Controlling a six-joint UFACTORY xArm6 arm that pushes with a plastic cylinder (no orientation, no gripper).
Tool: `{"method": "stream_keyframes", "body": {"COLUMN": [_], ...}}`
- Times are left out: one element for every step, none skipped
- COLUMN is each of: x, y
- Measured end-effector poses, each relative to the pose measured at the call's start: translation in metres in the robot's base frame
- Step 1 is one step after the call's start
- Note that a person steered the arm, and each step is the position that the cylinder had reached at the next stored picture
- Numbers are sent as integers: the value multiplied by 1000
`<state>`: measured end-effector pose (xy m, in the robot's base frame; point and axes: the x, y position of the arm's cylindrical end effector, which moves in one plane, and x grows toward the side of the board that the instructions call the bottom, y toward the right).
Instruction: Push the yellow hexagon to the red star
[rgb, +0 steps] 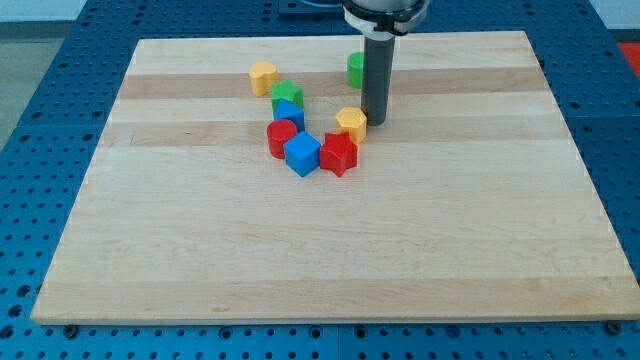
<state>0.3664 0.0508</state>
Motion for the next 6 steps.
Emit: {"method": "stream_keyframes", "body": {"x": [1,2,0,0,1,5], "y": [0,0,0,-1,-6,-9]}}
